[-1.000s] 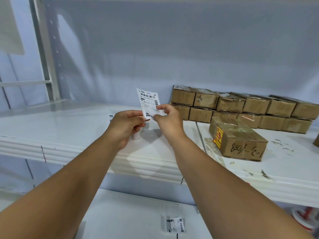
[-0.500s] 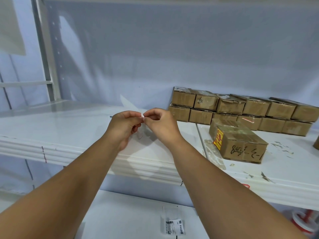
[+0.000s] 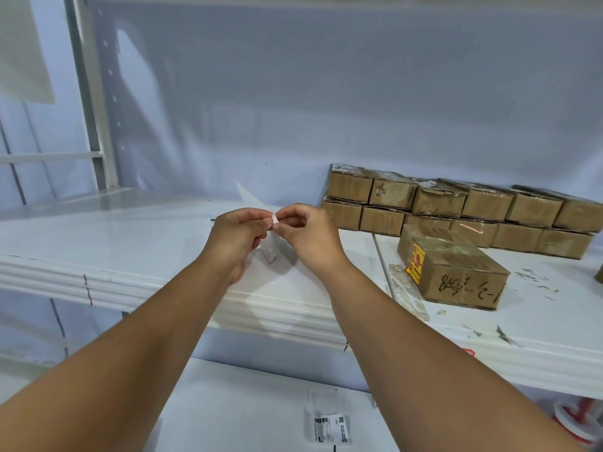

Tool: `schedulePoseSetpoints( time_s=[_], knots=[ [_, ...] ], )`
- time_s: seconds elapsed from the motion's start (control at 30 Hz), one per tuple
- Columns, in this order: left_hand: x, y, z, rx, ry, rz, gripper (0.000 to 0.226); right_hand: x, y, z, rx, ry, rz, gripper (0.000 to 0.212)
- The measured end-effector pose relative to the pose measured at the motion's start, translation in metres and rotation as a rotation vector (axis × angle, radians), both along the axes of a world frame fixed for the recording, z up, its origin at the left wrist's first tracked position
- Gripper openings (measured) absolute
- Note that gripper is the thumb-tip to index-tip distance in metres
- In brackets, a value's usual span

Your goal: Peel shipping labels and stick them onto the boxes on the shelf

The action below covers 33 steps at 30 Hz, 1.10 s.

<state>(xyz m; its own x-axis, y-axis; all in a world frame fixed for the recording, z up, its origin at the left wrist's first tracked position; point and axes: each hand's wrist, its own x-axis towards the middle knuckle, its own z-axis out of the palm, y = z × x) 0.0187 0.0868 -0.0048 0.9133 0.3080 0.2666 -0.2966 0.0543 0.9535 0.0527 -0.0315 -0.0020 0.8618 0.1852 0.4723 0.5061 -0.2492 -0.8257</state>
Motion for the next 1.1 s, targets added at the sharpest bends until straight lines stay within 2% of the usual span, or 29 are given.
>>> schedulePoseSetpoints(
  time_s=[0.37, 0.53, 0.67, 0.97, 1.1],
  knots=[
    [0.0002, -0.0006, 0.0013, 0.016, 0.023, 0.034, 0.016, -0.0032, -0.0002, 0.0024, 0.024, 0.035, -0.005, 0.007],
    [-0.0001, -0.0036, 0.0018, 0.069, 0.032, 0.033, 0.017, -0.0033, 0.0005, 0.0005, -0.013, 0.003, 0.009, 0.015],
    [-0.0011, -0.0036, 0.0037, 0.022, 0.030, 0.037, 0.012, -0.0054, -0.0003, 0.0020, 0.005, 0.000, 0.004, 0.019],
    [-0.0014, -0.0010, 0.0024, 0.005, 0.034, -0.012, 0.019, -0.0074, 0.0023, 0.0014, -0.009, -0.047, -0.018, 0.025],
    [-0.0027, -0.0032, 0.0025, 0.027, 0.024, -0.001, 0.020, -0.0055, 0.0029, 0.0002, -0.017, -0.063, -0.034, 0.020]
  ],
)
